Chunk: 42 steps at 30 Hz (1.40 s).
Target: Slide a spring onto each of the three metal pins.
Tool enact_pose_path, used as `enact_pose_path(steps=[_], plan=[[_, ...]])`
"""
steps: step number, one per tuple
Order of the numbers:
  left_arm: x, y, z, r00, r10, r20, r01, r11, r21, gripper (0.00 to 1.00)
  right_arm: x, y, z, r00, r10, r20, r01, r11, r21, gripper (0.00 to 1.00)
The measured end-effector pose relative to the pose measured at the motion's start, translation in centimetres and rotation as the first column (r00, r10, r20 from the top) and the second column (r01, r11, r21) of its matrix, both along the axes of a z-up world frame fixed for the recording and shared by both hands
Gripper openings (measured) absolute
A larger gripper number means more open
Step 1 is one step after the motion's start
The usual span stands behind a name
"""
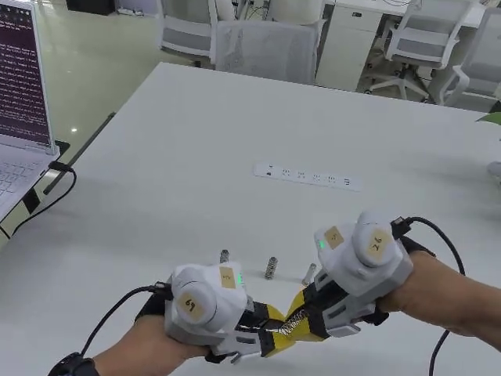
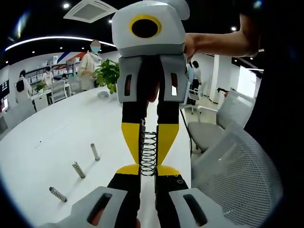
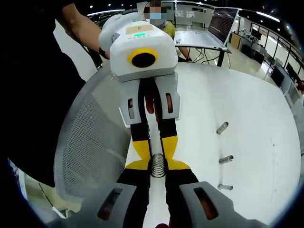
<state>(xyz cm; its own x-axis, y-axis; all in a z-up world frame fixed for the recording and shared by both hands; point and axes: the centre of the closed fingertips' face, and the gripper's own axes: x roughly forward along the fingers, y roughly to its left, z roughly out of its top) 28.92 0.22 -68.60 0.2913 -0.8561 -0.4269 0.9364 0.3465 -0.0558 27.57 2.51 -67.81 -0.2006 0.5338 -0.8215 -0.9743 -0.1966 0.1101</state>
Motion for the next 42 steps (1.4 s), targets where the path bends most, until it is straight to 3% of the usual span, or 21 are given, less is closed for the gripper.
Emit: enact_pose_path(steps=[7,17,23,29,42], plan=[[-0.2,-0.1,-0.1,1.000,-0.005,-0.008,0.005,1.000,0.001,0.02,-0.1,-0.1,-0.1,1.000,-0.018,-0.014,0.018,1.000,-0.004,0.08],[0.1,0.0,-0.3,1.000,0.018,-0.025,-0.019,1.000,-0.010,0.03,0.1,-0.1,-0.2,1.000,-0.021,0.004,0.021,1.000,0.007,0.08],[0.2,0.4,-0.3,0.999,0.037,-0.036,-0.037,0.999,-0.013,0.05,0.4,-0.7,-0.6,1.000,-0.024,0.013,0.024,1.000,-0.012,0.08],[0.4,1.9,-0.4,0.996,0.074,-0.057,-0.075,0.997,-0.022,0.07,0.7,-1.6,-1.0,0.999,-0.046,0.017,0.046,0.999,-0.026,0.08],[0.3,5.1,-1.0,0.988,0.138,-0.074,-0.137,0.990,0.016,0.16,0.9,-3.1,-2.0,0.997,-0.081,0.011,0.081,0.996,-0.043,0.08]])
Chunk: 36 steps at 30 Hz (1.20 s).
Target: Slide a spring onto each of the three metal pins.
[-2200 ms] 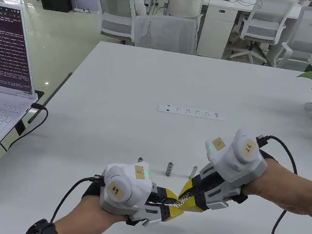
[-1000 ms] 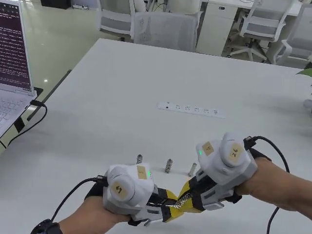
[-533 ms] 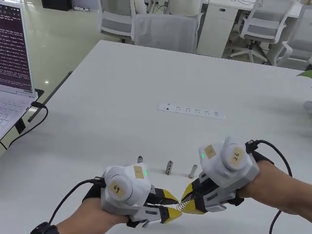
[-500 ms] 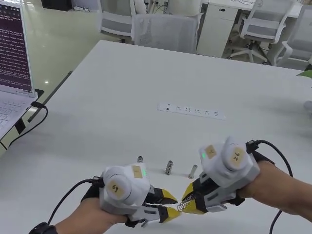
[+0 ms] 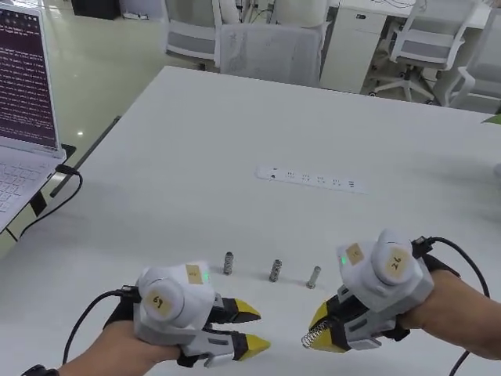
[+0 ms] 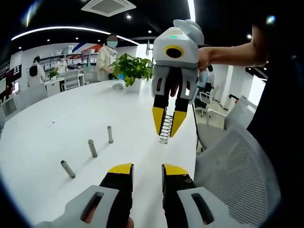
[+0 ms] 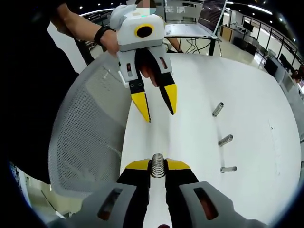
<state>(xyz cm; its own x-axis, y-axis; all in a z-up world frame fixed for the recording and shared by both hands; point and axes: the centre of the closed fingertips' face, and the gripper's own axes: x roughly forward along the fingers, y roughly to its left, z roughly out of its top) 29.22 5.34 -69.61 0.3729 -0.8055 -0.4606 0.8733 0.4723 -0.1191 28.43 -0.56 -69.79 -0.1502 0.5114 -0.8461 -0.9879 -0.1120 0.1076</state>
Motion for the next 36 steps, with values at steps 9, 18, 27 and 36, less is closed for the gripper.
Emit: enact_pose_path(steps=[9,18,27,36], plan=[[-0.7,2.5,-0.7,0.999,0.048,-0.021,-0.048,0.999,0.022,0.22,0.4,-0.8,-1.0,0.999,-0.040,-0.002,0.040,0.999,-0.021,0.08],[-1.0,6.5,-1.6,0.988,0.149,-0.049,-0.146,0.988,0.048,0.29,0.9,-1.9,-1.9,0.997,-0.072,-0.002,0.071,0.996,-0.046,0.08],[-0.7,9.7,-1.7,0.967,0.248,-0.053,-0.245,0.968,0.058,0.34,1.7,-2.7,-2.3,0.994,-0.108,0.003,0.108,0.992,-0.057,0.08],[-0.5,11.3,-1.8,0.951,0.305,-0.054,-0.302,0.951,0.059,0.38,2.7,-3.8,-2.6,0.992,-0.129,0.014,0.129,0.988,-0.079,0.08]])
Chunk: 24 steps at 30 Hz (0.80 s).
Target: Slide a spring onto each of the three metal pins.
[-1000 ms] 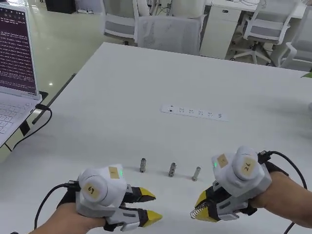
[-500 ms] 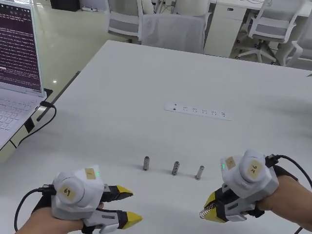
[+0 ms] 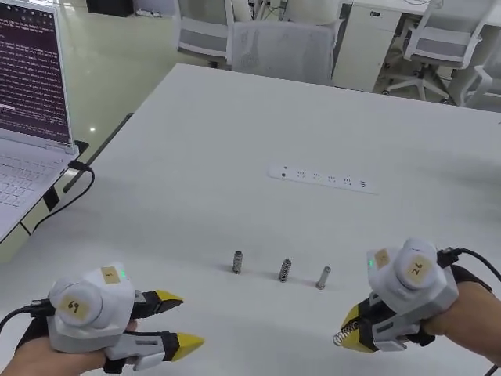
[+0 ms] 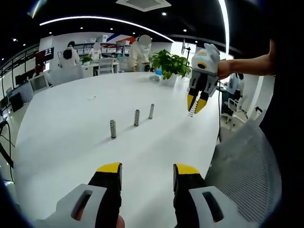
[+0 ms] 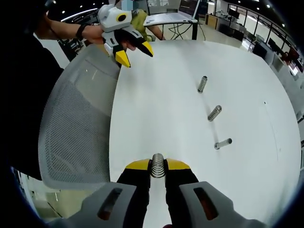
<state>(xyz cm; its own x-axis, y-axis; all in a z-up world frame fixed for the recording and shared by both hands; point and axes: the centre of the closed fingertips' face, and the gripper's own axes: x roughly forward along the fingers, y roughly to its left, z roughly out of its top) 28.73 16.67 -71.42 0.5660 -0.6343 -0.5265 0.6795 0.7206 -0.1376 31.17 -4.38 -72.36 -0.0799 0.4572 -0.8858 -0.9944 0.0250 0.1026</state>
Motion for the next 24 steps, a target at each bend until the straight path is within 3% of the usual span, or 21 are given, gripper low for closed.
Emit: enact_pose_path(steps=[11,24], plan=[[0.0,0.6,0.3,0.999,0.036,0.005,-0.036,0.999,-0.007,0.40,1.5,-0.6,0.0,1.000,-0.011,0.008,0.011,1.000,-0.021,0.08],[-0.1,2.0,0.3,0.996,0.091,0.001,-0.091,0.996,-0.010,0.45,4.6,-0.4,0.3,0.999,-0.011,0.033,0.012,0.999,-0.038,0.08]])
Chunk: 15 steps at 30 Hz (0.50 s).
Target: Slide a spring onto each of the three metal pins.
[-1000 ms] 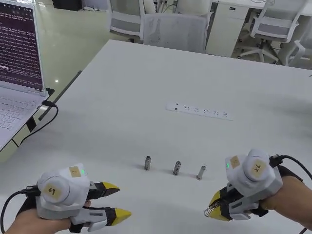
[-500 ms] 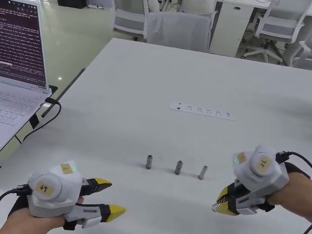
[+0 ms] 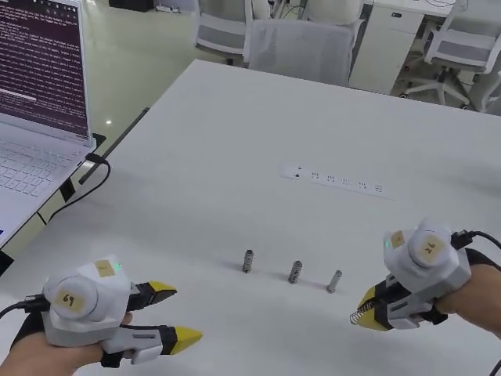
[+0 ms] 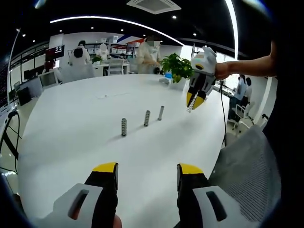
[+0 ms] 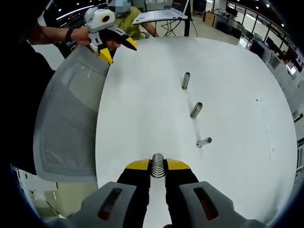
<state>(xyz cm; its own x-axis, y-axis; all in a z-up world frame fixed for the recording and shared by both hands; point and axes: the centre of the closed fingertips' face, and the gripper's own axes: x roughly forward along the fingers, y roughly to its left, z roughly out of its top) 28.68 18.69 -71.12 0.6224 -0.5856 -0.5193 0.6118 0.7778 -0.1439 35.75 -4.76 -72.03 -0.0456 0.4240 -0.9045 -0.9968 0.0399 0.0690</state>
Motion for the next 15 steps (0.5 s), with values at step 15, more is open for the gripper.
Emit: enact_pose_path(steps=[15], plan=[[-0.6,0.8,-0.2,0.999,0.035,-0.012,-0.036,0.999,-0.013,0.45,3.6,0.2,-0.1,0.999,0.021,0.034,-0.020,0.999,-0.035,0.08]])
